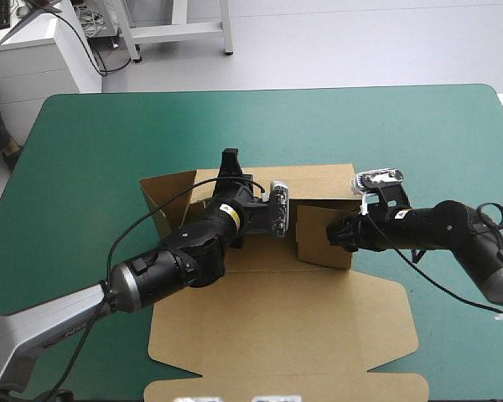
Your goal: Fold the box
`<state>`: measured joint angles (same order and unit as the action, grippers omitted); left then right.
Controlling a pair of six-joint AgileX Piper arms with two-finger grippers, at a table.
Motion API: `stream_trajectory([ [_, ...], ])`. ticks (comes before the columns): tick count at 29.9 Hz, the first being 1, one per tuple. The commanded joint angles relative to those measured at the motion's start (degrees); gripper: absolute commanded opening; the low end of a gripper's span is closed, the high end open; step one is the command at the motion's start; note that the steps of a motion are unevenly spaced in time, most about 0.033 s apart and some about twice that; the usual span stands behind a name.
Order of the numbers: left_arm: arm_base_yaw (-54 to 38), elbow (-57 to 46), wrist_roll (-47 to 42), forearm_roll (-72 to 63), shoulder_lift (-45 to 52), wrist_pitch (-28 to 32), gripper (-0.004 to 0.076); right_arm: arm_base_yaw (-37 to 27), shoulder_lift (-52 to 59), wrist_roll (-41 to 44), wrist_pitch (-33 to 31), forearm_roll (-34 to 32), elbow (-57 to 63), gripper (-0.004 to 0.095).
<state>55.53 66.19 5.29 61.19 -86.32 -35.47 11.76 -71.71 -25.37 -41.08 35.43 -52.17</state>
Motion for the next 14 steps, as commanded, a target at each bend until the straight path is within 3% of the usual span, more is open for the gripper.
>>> stream_trajectory([
  [1, 0.56, 0.63, -0.37, -2.68, 1.41, 3.54, -0.0008, 1.39, 1.15, 1.5, 1.95, 2.72, -1.58, 0.0482],
  [7, 0.56, 0.63, -0.37, -2.53, 1.41, 3.54, -0.0008, 9.12, 1.2, 5.68, 6.2, -7.67, -1.58, 0.0482],
  [9, 0.56, 0.63, -0.37, -2.53, 1.41, 3.43, -0.0008, 11.81, 1.2, 10.47, 7.26, -13.64, -1.58, 0.0482],
  [14, 0.56, 0.63, -0.37, -2.53, 1.41, 3.43, -0.0008, 15.48, 1.29, 32.21, 7.56, -35.43, -1.58, 0.0481],
])
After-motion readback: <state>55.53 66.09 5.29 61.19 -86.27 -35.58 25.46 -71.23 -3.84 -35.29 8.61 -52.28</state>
